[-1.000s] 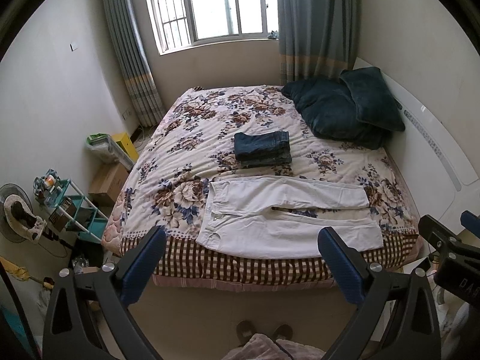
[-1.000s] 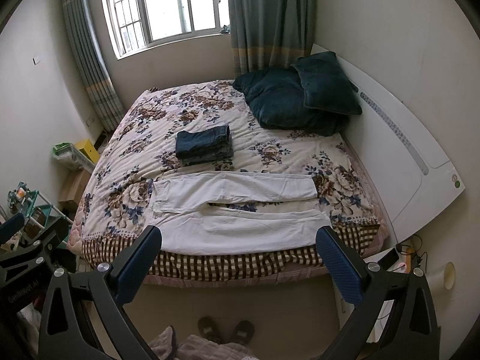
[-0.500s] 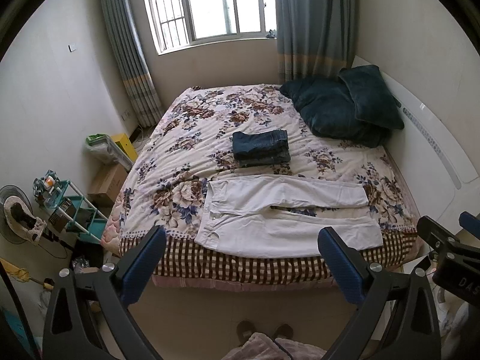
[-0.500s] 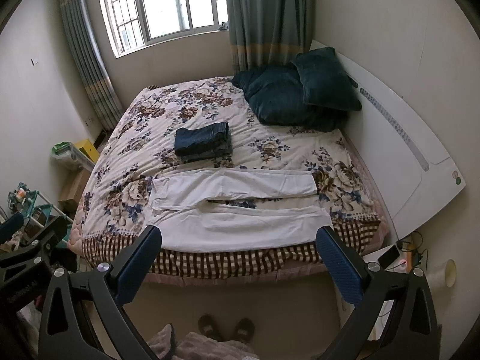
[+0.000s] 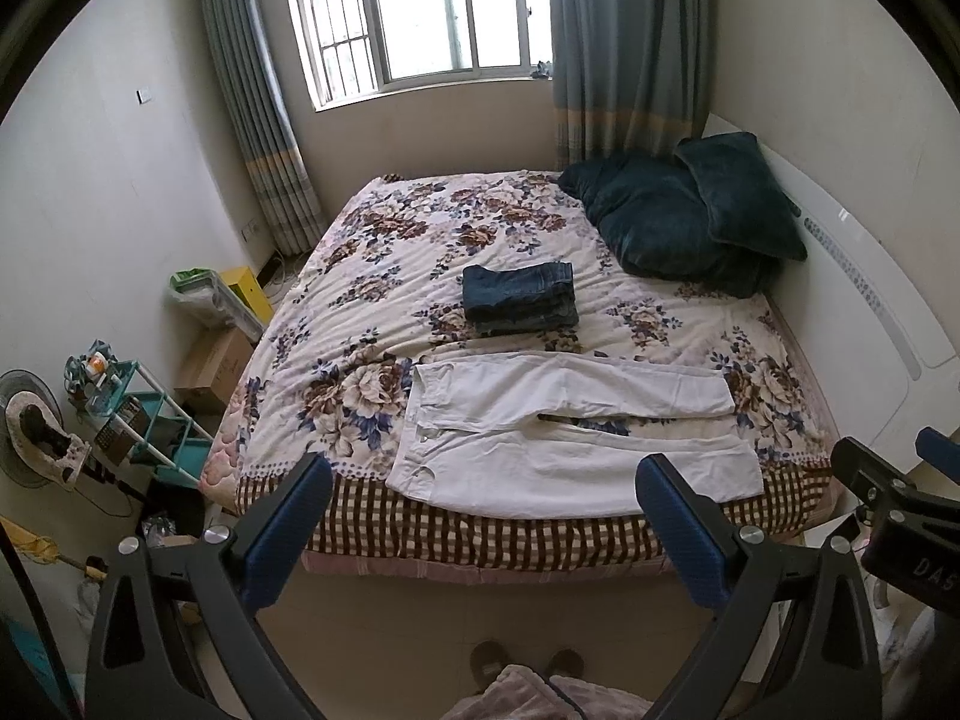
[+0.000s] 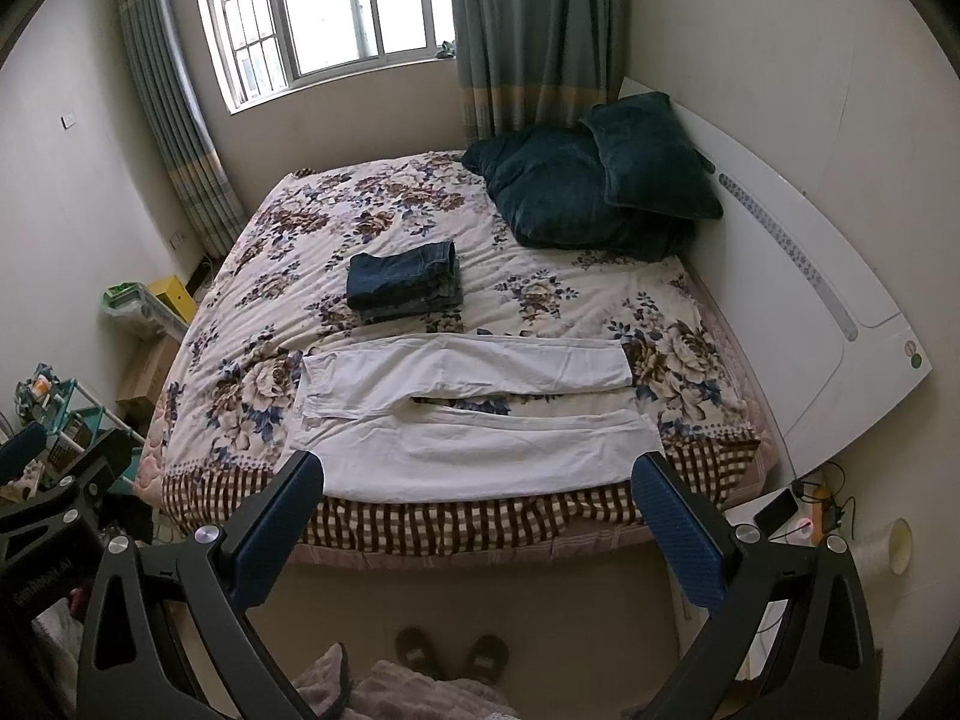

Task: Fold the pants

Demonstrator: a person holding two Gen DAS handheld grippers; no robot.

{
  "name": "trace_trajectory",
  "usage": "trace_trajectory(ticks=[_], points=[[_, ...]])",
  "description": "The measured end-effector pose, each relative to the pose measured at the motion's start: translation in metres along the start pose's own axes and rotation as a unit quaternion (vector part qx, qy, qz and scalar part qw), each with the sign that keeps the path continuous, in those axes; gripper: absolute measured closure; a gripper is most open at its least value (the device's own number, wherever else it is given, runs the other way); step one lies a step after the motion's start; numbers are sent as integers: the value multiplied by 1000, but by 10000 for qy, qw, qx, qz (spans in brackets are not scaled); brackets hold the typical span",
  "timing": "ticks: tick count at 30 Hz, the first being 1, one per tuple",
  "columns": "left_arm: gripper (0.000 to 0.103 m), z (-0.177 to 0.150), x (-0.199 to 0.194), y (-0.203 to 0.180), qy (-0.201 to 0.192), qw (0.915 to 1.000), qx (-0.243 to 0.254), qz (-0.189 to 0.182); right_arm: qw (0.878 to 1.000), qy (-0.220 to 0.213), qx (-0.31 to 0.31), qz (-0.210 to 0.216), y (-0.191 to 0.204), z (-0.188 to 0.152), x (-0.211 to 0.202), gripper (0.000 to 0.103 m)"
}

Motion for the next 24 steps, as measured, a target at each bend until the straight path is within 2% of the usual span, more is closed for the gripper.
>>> trace_trajectory(ticks=[11, 17, 24], points=[[0, 2, -2, -3, 7, 10000, -8, -4, 10000, -18, 23, 28, -8, -6, 1, 0], [0, 6, 6, -21, -21, 9999, -106, 25, 10000, -30, 64, -3, -10, -7, 3, 0], [0, 13, 46, -21, -131, 9991, -287, 275, 9998, -26, 86, -153, -30, 2, 49, 0]])
Point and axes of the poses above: each gripper's, at about its wrist camera, not at the fingertips, and x roughly the way its jaws point, y to its left, z to its top, the point moved 6 cm from there along x, roughly the way its jaws point, and after that the axes turned 2 degrees about z, right-handed, at the moved point
